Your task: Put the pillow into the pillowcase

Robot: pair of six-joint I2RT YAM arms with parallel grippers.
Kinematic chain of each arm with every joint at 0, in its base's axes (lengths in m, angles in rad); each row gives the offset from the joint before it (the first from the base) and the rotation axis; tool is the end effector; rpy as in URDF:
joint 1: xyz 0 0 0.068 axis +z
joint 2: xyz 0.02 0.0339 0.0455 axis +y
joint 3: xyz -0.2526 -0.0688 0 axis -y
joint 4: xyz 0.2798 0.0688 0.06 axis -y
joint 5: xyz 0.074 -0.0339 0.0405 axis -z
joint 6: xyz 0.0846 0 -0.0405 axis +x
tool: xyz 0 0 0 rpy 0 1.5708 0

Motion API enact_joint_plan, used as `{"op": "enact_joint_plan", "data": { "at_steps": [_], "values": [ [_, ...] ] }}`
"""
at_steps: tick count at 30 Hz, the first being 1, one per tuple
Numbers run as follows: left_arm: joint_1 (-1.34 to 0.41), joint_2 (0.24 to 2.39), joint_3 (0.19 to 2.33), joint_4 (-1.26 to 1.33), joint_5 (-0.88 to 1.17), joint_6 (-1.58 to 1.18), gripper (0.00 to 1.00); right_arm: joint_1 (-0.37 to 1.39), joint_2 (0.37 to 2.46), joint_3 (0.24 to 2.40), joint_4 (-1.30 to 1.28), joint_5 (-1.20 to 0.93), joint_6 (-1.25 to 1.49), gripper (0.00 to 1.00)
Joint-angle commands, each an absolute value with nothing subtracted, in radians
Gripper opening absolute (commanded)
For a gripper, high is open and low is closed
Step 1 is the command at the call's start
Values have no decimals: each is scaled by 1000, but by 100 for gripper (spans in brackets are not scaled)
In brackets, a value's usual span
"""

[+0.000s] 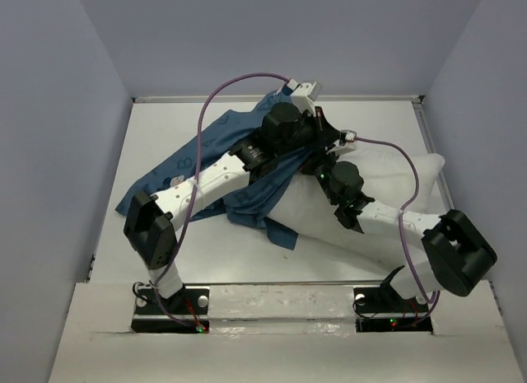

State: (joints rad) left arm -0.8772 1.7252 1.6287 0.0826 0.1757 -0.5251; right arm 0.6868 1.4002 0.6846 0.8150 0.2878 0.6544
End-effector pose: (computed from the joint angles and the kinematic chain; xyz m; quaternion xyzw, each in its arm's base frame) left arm 0.3085 -0.3942 0.3937 0.1849 0.6875 -0.4990 0.4942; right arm 0.3106 0.2236 0.2395 0.0955 0.6658 0.3806 0.6346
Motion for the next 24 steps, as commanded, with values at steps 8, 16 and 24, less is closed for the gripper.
{"op": "enact_joint_plan", "data": {
  "at_steps": [8,16,24],
  "values": [
    [-930,1629,1434,546,319,-835,65,730,1366,574,1098,214,640,0],
    [-914,1234,1222,226,-180,-502,99,543,1330,659,827,241,702,0],
    [-1046,882,611,46,-469,-739,81,525,1423,787,781,262,707,0]
  ]
}}
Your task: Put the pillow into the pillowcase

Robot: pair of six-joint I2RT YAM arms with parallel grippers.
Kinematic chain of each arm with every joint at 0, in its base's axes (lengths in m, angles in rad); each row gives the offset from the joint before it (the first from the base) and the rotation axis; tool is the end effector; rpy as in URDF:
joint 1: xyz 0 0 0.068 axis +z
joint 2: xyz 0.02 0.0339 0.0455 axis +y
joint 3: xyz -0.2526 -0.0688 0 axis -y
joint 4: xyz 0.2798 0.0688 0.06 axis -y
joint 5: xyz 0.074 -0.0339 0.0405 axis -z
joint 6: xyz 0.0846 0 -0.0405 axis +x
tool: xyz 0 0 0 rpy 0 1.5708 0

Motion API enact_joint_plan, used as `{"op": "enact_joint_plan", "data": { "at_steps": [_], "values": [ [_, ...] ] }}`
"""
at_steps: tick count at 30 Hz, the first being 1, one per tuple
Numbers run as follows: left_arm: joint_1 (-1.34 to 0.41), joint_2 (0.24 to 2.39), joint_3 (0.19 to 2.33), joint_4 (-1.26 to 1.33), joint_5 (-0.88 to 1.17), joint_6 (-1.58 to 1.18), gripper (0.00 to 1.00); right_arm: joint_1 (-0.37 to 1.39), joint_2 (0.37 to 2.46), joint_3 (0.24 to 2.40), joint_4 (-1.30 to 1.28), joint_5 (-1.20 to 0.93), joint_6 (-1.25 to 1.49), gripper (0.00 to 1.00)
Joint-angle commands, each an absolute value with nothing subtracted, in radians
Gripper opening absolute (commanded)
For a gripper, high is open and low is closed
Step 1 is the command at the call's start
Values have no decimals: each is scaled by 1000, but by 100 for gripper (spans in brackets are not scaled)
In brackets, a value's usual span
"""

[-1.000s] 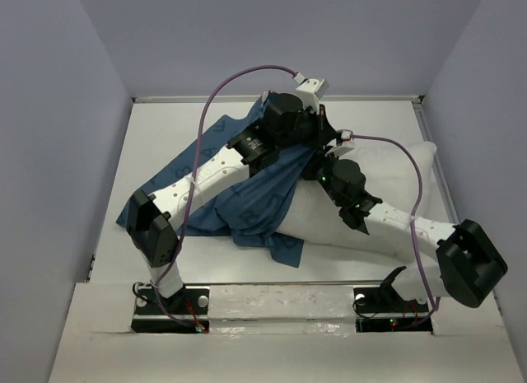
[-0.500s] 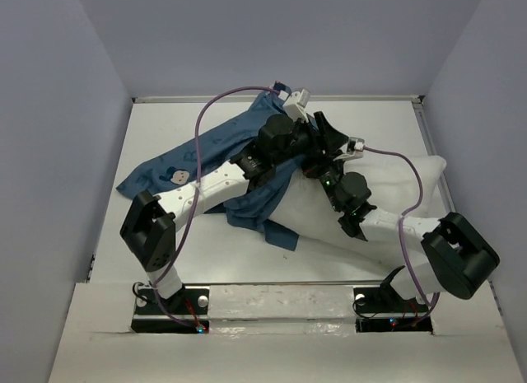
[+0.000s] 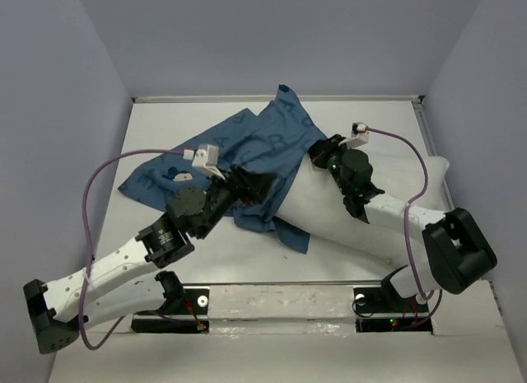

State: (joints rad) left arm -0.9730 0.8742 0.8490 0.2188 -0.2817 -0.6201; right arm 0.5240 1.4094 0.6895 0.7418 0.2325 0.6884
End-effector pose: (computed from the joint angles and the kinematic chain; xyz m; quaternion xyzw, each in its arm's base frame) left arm 0.1835 -0.2277 0.3901 0.0037 0.6384 -0.4842 0.5983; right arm 0.3436 0.1761 0.2269 0.1397 0.6855 0.3379 0.6297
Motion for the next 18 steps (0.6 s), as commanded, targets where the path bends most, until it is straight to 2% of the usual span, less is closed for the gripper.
{"op": "enact_joint_plan", "data": {
  "at_steps": [1,5,12,18],
  "values": [
    [-1080,877,547,49,-486,-755,80,516,1437,805,778,264,707,0],
    [-1126,940,506,93,-525,-732,80,515,1447,839,756,267,698,0],
    [-1124,1198,549,218,-503,-650,82,497,1456,897,706,253,681,0],
    [-1045,1337,589,362,-450,-571,81,497,1456,890,704,244,689,0]
  ]
}}
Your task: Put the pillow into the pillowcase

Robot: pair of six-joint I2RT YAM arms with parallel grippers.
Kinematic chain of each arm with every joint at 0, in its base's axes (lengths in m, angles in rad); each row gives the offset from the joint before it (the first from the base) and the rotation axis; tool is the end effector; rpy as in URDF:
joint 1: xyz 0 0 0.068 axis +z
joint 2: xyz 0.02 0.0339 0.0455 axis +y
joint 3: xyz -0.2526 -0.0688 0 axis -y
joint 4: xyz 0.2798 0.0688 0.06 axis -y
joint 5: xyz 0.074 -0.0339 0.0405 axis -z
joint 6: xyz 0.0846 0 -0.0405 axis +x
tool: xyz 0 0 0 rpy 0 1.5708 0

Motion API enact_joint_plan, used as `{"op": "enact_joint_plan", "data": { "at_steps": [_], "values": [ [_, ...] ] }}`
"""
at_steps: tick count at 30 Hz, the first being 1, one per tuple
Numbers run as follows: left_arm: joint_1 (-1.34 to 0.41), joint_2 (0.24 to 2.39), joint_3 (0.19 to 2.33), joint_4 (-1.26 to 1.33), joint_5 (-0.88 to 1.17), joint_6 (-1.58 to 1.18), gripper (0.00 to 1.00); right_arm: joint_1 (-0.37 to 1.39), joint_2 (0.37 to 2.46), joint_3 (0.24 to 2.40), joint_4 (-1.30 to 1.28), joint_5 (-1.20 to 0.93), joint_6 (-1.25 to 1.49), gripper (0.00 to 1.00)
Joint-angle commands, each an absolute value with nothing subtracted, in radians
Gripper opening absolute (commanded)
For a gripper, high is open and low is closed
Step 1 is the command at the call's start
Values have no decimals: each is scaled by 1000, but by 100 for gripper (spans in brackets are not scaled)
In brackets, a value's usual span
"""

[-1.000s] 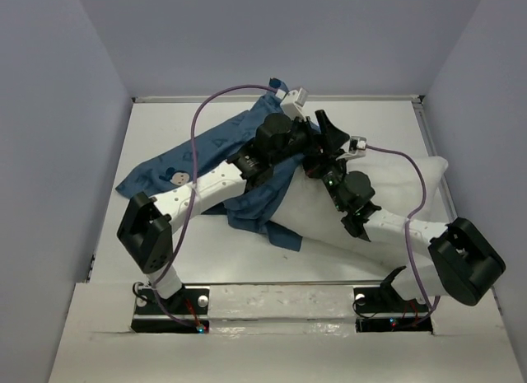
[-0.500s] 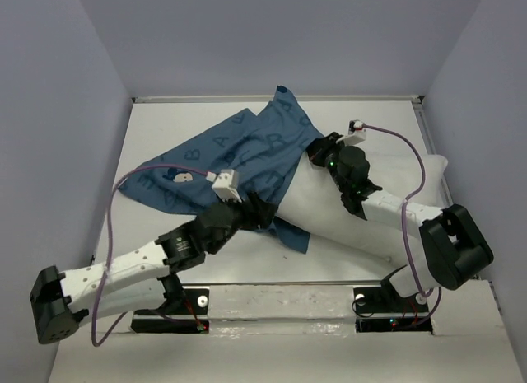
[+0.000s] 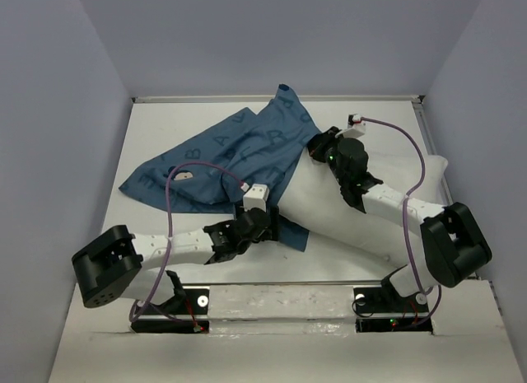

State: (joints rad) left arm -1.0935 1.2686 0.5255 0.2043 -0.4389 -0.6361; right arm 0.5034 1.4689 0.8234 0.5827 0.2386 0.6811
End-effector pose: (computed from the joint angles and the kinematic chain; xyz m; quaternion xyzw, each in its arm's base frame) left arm 0.1793 -0.2683 0.1323 0.0879 0.8512 -0.2436 0.4565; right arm 0.3686 0.1802 0.2346 0.1454 0.7137 0.3074 0.6124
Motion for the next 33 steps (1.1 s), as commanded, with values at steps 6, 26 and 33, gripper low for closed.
{"op": "enact_joint_plan", "data": {
  "at_steps": [6,26,33],
  "values": [
    [-1025,1440,679,434,-417,-497,28,497,1470,885,713,221,690,0],
    [-1247,1503,889,913,258,-543,37,453,1657,974,770,250,672,0],
    [-1047,1242,940,481,138,-391,99,388,1436,663,847,187,597,0]
  ]
}}
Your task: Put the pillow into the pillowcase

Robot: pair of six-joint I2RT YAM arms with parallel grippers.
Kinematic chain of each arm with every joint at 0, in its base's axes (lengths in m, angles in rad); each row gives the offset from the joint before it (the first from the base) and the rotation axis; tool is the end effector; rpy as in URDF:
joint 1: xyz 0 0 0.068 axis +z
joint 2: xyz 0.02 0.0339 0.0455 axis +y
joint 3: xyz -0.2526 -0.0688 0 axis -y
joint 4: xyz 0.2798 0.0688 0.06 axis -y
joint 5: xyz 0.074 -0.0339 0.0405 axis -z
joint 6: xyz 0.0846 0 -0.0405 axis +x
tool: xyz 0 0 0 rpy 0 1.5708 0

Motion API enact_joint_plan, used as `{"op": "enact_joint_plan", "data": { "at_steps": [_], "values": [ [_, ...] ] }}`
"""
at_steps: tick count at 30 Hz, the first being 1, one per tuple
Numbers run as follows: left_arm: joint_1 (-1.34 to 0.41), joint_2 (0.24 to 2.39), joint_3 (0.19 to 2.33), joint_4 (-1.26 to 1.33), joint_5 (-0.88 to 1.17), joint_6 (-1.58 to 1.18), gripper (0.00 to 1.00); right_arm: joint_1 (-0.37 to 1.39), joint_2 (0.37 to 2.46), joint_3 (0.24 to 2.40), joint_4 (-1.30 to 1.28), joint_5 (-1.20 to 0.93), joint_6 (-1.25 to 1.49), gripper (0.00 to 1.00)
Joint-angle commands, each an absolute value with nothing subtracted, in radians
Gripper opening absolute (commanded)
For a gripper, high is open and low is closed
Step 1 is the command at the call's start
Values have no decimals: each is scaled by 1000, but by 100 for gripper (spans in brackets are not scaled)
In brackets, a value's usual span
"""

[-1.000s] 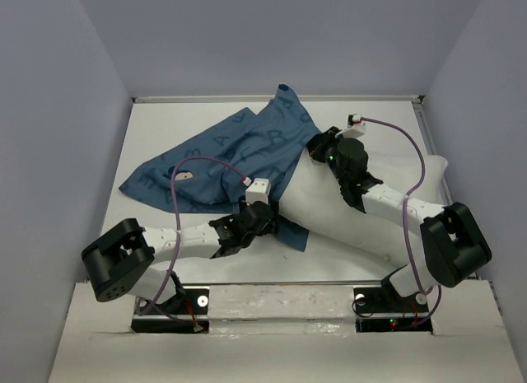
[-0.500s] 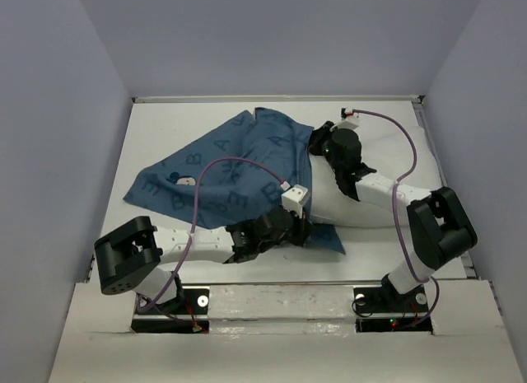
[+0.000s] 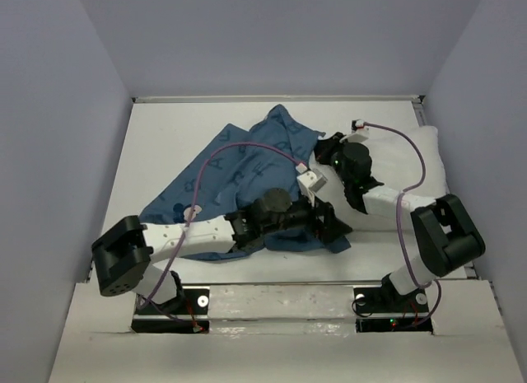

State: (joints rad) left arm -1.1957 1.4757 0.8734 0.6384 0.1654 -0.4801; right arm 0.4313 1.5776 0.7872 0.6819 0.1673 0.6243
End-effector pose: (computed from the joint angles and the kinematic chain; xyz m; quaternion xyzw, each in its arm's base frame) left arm 0.1401 -0.3940 0.2616 0.2980 0.6272 -0.5715 0.4373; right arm 0.3853 0.1618 0.1924 0.1270 0.7330 0.2814 0.6062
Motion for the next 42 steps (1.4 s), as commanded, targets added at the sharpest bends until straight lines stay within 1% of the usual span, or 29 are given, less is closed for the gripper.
{"op": "enact_joint_plan", "data": {
  "at_steps": [1,3,4,5,6,7,9,10,11,12,13,14,17,18,19,20,22,23,28,30,32,34,35,36,37,38,39,41,42],
  "values": [
    [-999,1194,939,450,102,-402,99,388,1415,643,847,184,574,0],
    [-886,1084,930,325,26,-437,99,376,1379,617,833,166,558,0],
    [-756,1063,945,266,-48,-472,99,365,1359,600,830,149,551,0],
    [-692,1057,959,191,-92,-486,99,365,1352,592,831,140,545,0],
    [-545,1080,969,75,-95,-494,98,365,1344,589,830,117,540,0],
    [-464,1139,982,34,-28,-497,93,365,1342,583,833,111,534,0],
    [-347,1216,994,31,-9,-491,91,365,1333,568,845,98,540,0],
    [-269,1324,1027,40,33,-471,88,365,1327,560,854,71,541,0],
    [-253,1325,1067,40,23,-471,88,365,1328,560,856,52,541,0],
    [-250,1457,1115,2,-12,-422,87,365,1330,561,861,32,541,0],
    [-252,1530,1170,-11,-38,-393,87,365,1331,563,864,8,540,0],
    [-250,1666,1280,-49,-40,-337,88,365,1336,569,864,-11,538,0],
    [-245,1851,1463,-121,-63,-276,88,365,1347,583,861,-81,532,0],
    [-242,1955,1573,-152,-70,-234,89,365,1359,591,861,-107,535,0],
    [-241,2007,1682,-178,-107,-210,89,365,1365,595,862,-126,540,0],
    [-241,2098,1733,-225,-120,-183,89,365,1371,600,858,-138,541,0],
    [-241,2176,1858,-265,-142,-114,90,365,1377,609,851,-159,543,0],
    [-239,2244,1897,-302,-144,-95,91,365,1381,612,847,-163,545,0],
    [-238,2371,2040,-339,-161,-48,92,365,1390,626,836,-202,548,0],
    [-238,2443,2133,-403,-173,-43,92,365,1385,626,830,-201,543,0],
    [-238,2514,2212,-470,-189,-41,91,365,1379,626,822,-196,537,0],
    [-238,2539,2252,-498,-207,-51,88,365,1379,629,821,-196,535,0],
    [-238,2537,2247,-494,-186,-51,78,365,1378,629,819,-196,535,0],
    [-238,2533,2246,-491,-181,-49,63,365,1379,633,819,-196,535,0],
    [-238,2531,2252,-495,-199,-51,58,365,1379,635,818,-198,537,0],
    [-236,2534,2261,-505,-213,-54,49,365,1379,637,818,-198,537,0],
    [-224,2543,2270,-532,-215,-60,36,365,1378,641,816,-198,537,0],
    [-206,2560,2301,-567,-196,-80,28,365,1378,646,815,-198,540,0],
    [-196,2568,2301,-589,-196,-84,6,365,1376,647,815,-199,540,0]
  ]
}}
